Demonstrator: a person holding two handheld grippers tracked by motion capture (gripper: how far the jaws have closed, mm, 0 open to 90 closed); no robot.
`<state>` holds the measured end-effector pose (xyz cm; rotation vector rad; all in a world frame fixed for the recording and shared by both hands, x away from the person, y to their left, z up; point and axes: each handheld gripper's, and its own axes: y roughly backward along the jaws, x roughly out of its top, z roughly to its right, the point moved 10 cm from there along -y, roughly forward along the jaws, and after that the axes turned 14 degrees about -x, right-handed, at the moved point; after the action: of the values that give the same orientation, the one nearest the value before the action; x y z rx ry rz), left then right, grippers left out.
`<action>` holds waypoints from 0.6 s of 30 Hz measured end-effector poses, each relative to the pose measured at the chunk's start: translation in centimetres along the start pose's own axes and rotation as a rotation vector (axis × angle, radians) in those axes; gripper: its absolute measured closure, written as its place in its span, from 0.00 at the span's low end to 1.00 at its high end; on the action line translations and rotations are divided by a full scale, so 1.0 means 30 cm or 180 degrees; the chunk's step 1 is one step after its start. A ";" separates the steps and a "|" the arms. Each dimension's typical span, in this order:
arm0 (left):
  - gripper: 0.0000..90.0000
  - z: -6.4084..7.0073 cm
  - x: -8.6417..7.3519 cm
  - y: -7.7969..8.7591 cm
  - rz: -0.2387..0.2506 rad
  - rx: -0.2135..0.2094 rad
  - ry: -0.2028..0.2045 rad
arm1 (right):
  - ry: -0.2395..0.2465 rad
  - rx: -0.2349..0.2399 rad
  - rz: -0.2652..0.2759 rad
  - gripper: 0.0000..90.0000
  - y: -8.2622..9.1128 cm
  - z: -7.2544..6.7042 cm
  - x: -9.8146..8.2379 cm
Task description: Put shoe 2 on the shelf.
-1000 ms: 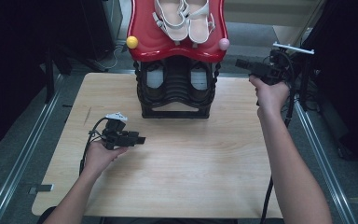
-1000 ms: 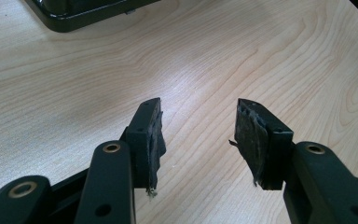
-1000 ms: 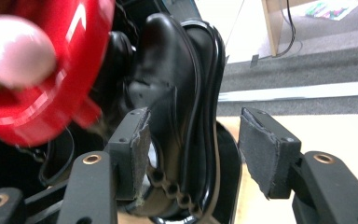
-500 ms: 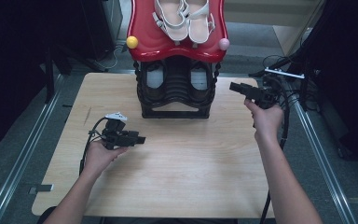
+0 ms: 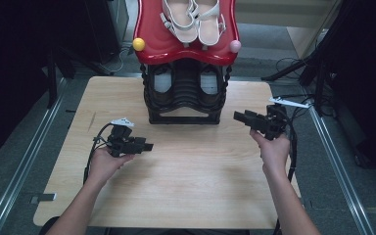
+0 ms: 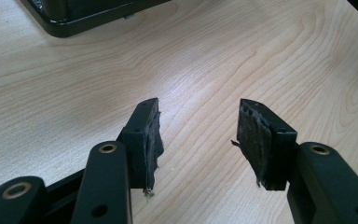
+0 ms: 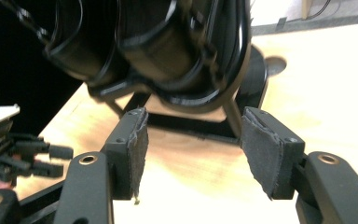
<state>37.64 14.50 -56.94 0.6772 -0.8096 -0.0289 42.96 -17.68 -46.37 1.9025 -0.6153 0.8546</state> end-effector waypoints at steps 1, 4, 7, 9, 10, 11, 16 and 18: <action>0.55 0.000 0.000 0.000 -0.0001 0.0000 0.0003 | 0.0007 0.0022 -0.0011 0.47 -0.004 -0.003 -0.017; 0.54 0.000 0.000 0.000 0.0004 -0.0002 0.0012 | 0.0013 0.0053 -0.0065 0.47 -0.013 -0.006 -0.067; 0.54 0.000 0.001 -0.001 0.0016 -0.0003 0.0022 | -0.0018 0.0114 -0.0099 0.46 -0.024 -0.007 -0.111; 0.54 0.000 0.000 -0.001 0.0005 -0.0003 0.0019 | 0.0022 0.0115 -0.0122 0.46 -0.033 -0.005 -0.138; 0.54 0.000 -0.001 -0.001 0.0000 -0.0005 0.0013 | 0.0034 0.0112 -0.0134 0.46 -0.036 -0.004 -0.149; 0.54 0.001 0.000 -0.001 0.0002 -0.0007 0.0013 | 0.0052 0.0114 -0.0146 0.46 -0.041 -0.004 -0.165; 0.54 0.002 0.000 -0.002 0.0001 -0.0018 0.0002 | 0.0062 0.0183 -0.0171 0.46 -0.048 -0.007 -0.211; 0.53 0.002 0.001 -0.002 0.0002 -0.0021 -0.0001 | 0.0065 0.0195 -0.0203 0.46 -0.051 -0.004 -0.229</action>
<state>37.63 14.40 -56.93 0.6707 -0.8097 -0.0310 39.66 -16.46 -52.46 1.9555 -0.5189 0.8596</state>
